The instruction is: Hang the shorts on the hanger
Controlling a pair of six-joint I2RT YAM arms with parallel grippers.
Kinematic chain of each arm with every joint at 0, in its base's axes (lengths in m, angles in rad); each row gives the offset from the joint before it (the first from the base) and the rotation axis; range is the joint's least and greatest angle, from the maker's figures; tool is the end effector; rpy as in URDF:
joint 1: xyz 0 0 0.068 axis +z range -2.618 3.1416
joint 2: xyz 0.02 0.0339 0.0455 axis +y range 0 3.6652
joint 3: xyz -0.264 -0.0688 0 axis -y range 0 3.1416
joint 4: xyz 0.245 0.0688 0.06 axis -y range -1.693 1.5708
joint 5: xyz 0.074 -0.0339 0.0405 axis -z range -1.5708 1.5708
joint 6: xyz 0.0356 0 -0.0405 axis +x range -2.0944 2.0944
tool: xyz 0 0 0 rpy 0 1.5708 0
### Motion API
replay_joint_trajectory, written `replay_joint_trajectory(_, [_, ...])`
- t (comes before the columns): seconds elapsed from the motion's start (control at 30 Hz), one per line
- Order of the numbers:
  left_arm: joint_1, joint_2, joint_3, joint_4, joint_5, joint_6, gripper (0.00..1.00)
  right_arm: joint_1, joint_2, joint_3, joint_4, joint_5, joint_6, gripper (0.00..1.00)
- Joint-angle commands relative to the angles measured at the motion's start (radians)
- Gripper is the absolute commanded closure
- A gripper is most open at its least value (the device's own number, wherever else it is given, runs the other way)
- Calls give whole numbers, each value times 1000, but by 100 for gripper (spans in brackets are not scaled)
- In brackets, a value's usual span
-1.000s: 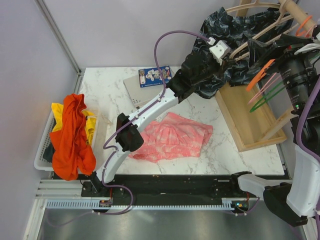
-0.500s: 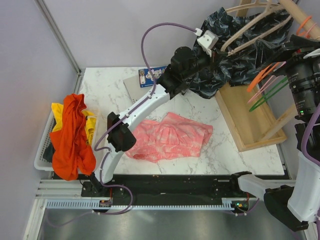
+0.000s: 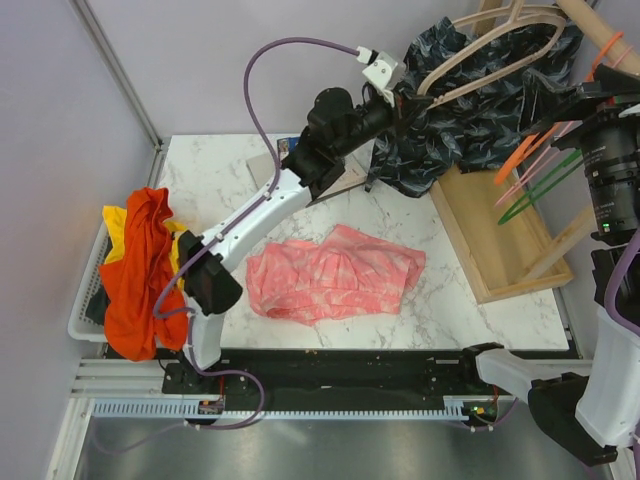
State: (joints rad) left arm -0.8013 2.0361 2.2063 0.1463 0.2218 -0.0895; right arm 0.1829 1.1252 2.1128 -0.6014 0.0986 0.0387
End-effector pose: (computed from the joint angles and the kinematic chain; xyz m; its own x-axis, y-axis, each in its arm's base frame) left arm 0.3235 -0.3452 0.4839 0.1401 -0.2699 -0.9526 0.8621 0.5065 -0.0167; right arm 0.0915 0.0134 0.6305 0.3666 0.1070 -0.9242 -0.1056 0.9917 0.0729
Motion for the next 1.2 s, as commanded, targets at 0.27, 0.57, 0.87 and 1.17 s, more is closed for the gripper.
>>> replay_joint_trajectory(0.27, [108,-721,-749,-71,143,137,98,-3,19,-143,17,-259,3,2])
replay_joint_trajectory(0.57, [445,-1169,-1066,-332,600,120,98,-3,44,-324,-32,-712,-175,2])
replay_joint_trajectory(0.87, [481,-1352,-1215,-430,294,105,98,1,31,-447,60,-728,-7,2])
replay_joint_trajectory(1.17, [481,-1415,-1313,-372,415,139,98,185,53,-515,123,-600,49,4])
